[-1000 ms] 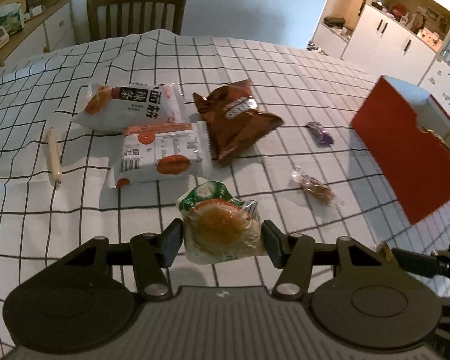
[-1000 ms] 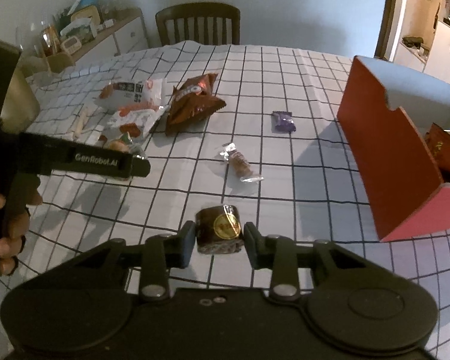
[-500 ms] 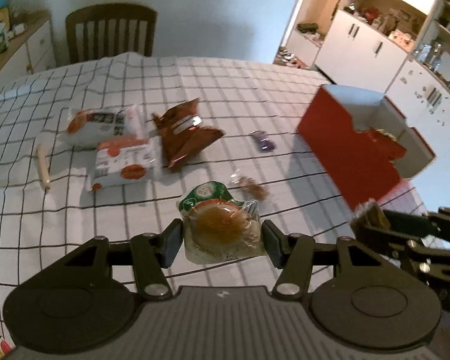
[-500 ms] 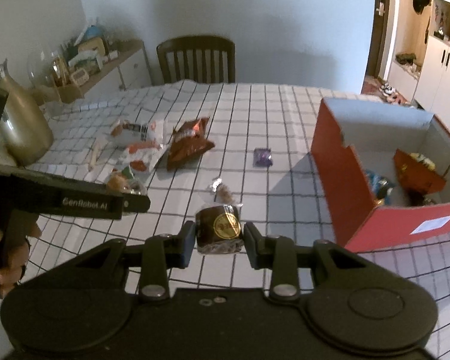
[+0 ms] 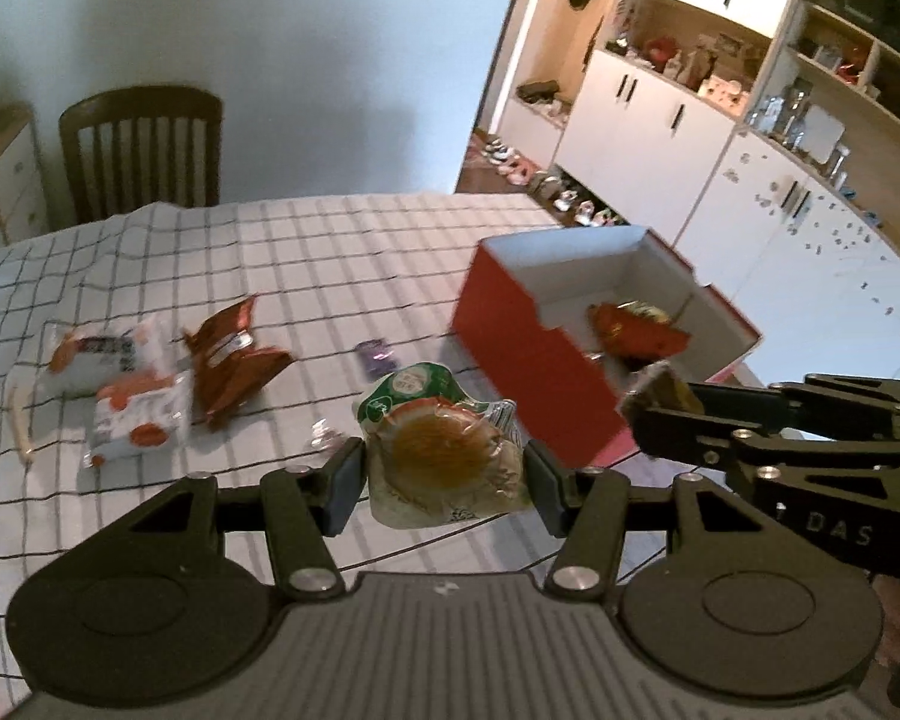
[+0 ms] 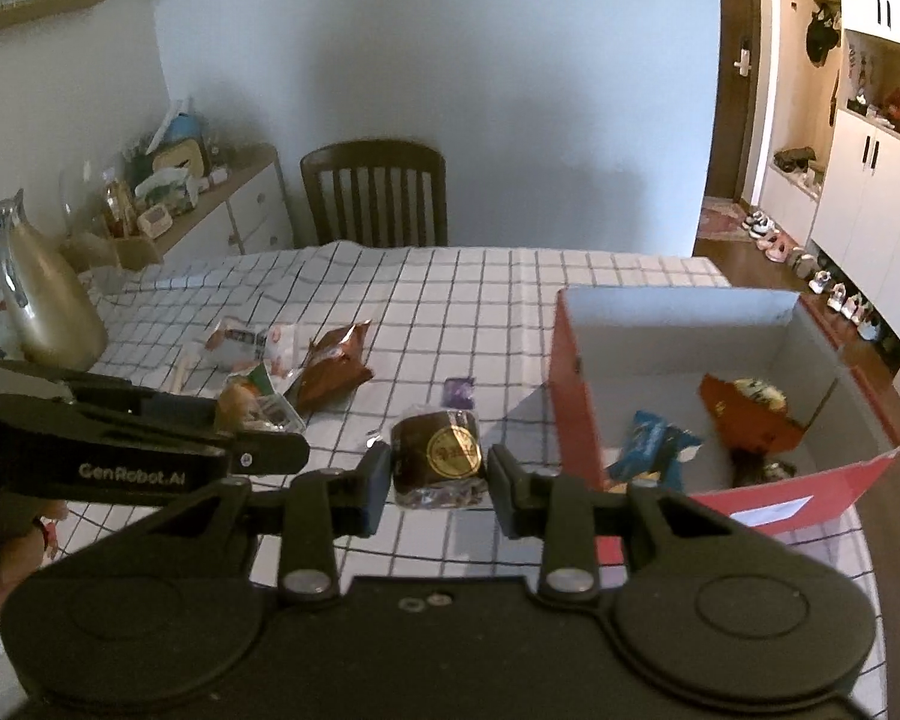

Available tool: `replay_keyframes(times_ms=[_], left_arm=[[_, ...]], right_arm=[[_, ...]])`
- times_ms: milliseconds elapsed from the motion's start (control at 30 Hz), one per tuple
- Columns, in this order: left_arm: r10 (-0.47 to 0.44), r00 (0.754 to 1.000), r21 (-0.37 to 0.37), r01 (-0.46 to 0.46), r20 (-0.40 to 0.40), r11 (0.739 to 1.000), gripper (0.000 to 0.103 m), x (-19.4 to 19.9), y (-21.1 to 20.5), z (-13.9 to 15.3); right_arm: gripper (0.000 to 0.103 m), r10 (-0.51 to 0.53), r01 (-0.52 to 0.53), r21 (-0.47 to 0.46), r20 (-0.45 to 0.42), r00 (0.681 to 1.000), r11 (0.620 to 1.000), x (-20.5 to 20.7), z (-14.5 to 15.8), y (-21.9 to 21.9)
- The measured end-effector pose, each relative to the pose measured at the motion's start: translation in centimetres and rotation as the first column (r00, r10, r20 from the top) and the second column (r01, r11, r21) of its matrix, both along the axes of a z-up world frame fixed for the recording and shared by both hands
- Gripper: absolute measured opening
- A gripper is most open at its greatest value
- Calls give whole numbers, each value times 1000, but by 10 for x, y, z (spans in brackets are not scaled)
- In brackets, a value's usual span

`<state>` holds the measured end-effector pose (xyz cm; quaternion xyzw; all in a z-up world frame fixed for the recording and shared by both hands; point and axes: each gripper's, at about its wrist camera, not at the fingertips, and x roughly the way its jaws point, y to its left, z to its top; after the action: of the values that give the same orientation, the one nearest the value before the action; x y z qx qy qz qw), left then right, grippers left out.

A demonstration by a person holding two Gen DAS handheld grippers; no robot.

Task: Organize snacks
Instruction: 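Carry the chocolate and the bun over the red box with both tools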

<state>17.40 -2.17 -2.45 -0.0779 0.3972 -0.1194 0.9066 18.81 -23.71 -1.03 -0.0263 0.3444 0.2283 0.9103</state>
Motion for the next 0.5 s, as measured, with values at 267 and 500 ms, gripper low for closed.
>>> replay_keyframes(times_ms=[267,500], left_arm=[[-23,1000,-5,23,19,1000,57,9,-49,13],[-8,1000,-9,8,25,1000,57,25,-85,20]], right_arm=[[34,2,-3,11,23,1000,1000,10,8,-41],[34,-6,5,15,31,1000,1000,24,9,-84]])
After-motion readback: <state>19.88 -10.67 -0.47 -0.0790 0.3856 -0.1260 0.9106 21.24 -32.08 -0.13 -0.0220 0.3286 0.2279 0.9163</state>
